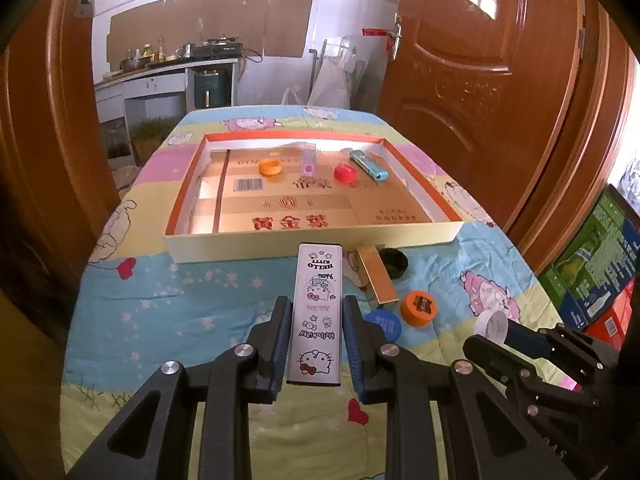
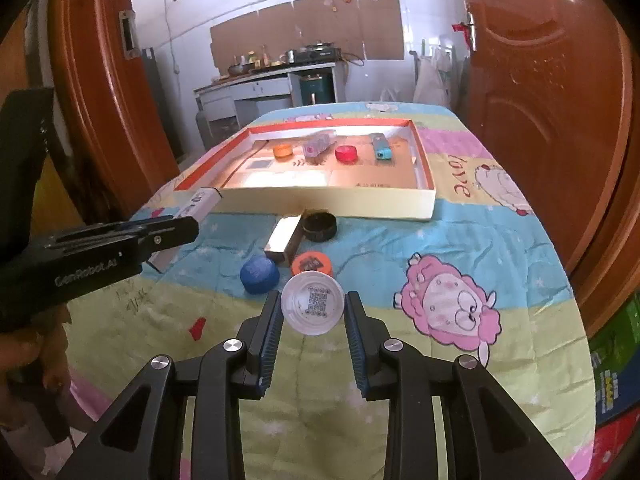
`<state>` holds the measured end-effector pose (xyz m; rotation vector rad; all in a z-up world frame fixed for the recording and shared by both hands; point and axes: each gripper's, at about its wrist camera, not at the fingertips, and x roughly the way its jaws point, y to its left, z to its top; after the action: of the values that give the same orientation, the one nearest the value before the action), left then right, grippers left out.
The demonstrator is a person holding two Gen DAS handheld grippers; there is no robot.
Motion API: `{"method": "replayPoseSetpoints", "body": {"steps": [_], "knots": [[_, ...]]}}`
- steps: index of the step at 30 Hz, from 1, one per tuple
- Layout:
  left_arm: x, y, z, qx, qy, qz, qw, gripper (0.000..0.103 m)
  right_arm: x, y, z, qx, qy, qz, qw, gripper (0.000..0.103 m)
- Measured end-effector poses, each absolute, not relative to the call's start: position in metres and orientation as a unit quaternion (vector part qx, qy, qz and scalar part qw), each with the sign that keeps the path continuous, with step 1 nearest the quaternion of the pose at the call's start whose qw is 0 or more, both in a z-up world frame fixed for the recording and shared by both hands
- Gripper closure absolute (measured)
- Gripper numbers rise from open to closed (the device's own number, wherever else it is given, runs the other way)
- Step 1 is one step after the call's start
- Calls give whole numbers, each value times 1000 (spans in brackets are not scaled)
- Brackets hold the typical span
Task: Organize rigid objects
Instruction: 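Carry the white cap and Hello Kitty box up toward the box lid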
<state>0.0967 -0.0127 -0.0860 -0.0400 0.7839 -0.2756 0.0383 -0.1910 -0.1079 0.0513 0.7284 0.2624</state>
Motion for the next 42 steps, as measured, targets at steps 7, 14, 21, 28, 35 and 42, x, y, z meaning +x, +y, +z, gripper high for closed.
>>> {"method": "replayPoseSetpoints", "body": {"steps": [7,14,21,28,35,42], "knots": [[101,0,-81,-31,374,-126,918,77,48,-188,-97,23,352,129,927,71],[109,11,-78,-43,371,-119,920,77,62,-182,-89,24,354,135,925,71],[118,15,-76,-50,370,-120,920,77,71,-177,-84,23,354,139,924,71],[129,18,-76,-56,374,-120,918,77,81,-175,-81,25,356,144,923,71],[140,18,-79,-58,380,-120,916,77,90,-174,-78,29,355,149,922,71],[154,17,-80,-58,384,-116,914,77,107,-174,-74,37,355,153,921,71]]}}
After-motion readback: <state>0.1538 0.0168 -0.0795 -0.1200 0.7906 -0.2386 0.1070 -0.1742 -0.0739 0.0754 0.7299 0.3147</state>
